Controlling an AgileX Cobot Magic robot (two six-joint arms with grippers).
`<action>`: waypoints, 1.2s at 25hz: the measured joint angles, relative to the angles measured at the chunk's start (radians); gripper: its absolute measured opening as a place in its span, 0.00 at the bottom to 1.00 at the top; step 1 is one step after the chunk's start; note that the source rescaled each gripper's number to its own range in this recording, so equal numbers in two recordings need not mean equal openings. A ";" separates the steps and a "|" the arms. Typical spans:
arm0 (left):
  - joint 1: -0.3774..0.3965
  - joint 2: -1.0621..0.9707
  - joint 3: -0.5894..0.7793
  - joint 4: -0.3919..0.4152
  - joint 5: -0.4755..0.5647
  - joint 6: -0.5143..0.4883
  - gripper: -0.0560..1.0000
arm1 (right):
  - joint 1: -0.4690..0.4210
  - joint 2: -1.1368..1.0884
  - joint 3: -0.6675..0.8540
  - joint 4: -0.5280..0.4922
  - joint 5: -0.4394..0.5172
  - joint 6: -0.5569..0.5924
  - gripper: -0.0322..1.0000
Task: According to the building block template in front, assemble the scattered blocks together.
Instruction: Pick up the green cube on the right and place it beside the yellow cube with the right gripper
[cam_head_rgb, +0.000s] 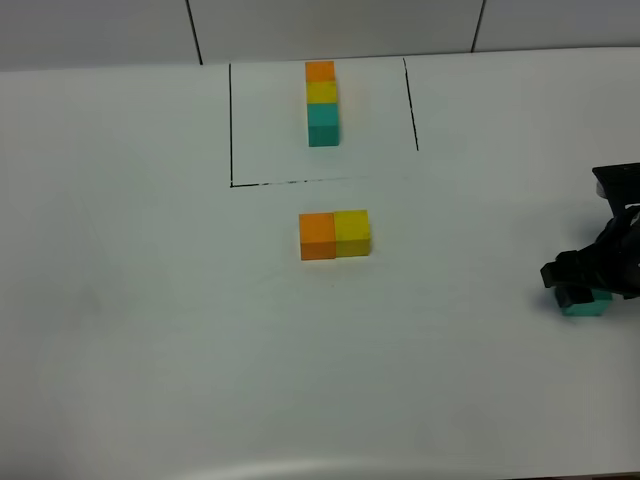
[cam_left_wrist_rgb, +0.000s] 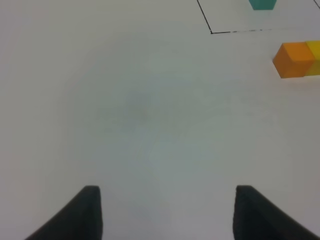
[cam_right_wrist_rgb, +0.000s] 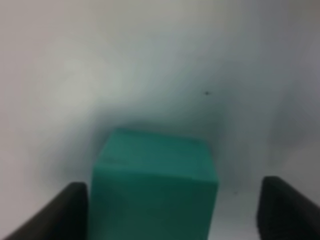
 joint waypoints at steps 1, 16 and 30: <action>0.000 0.000 0.000 0.000 0.000 0.000 0.29 | 0.000 0.000 0.000 -0.001 0.000 0.000 0.23; 0.000 0.000 0.000 0.000 0.000 0.000 0.29 | 0.270 0.006 -0.286 -0.051 0.308 -0.637 0.06; 0.000 0.000 0.000 0.000 0.000 0.000 0.29 | 0.432 0.312 -0.722 -0.139 0.512 -0.926 0.06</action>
